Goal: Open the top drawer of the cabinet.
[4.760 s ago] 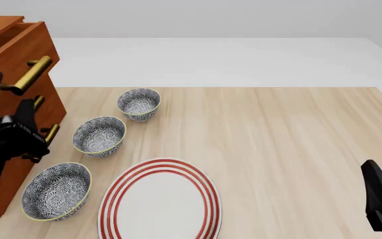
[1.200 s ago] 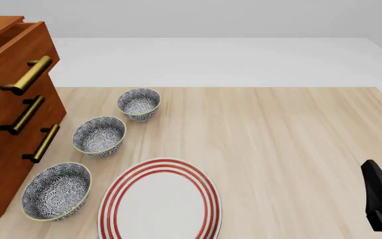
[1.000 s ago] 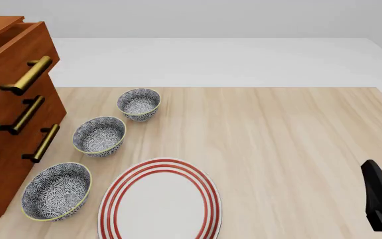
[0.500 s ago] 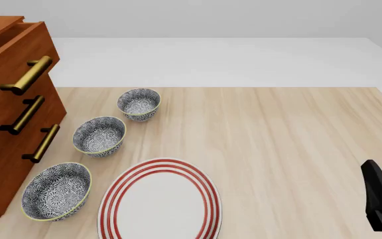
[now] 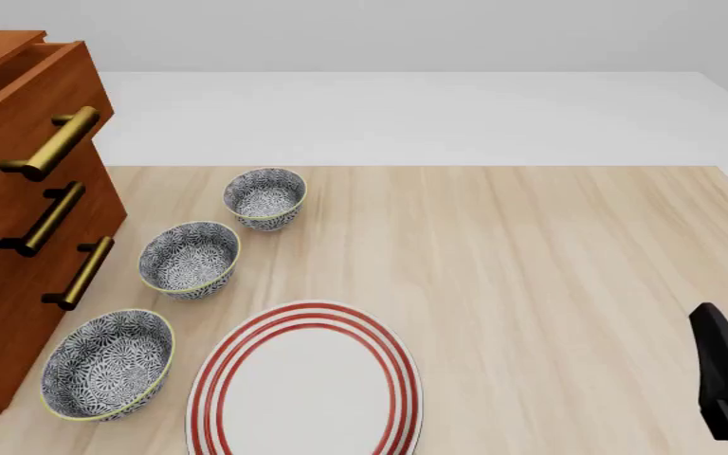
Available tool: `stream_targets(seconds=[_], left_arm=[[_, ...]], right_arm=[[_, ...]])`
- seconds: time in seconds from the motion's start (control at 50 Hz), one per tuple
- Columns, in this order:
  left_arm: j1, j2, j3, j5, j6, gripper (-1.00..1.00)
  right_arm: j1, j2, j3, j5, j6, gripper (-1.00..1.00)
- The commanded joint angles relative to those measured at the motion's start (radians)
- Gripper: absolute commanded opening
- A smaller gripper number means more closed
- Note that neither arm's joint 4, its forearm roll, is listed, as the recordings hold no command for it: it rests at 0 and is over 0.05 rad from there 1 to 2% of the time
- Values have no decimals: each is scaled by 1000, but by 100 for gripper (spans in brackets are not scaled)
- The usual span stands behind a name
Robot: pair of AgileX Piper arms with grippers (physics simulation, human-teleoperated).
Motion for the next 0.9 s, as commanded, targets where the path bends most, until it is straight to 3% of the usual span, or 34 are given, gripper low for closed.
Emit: stream_targets(seconds=[0.02, 0.9], left_arm=[[15, 8, 22, -20, 10, 100], [56, 55, 88, -99, 23, 100]], right_arm=[[1, 0, -10, 10, 0, 100], [2, 0, -2, 3, 0, 100]])
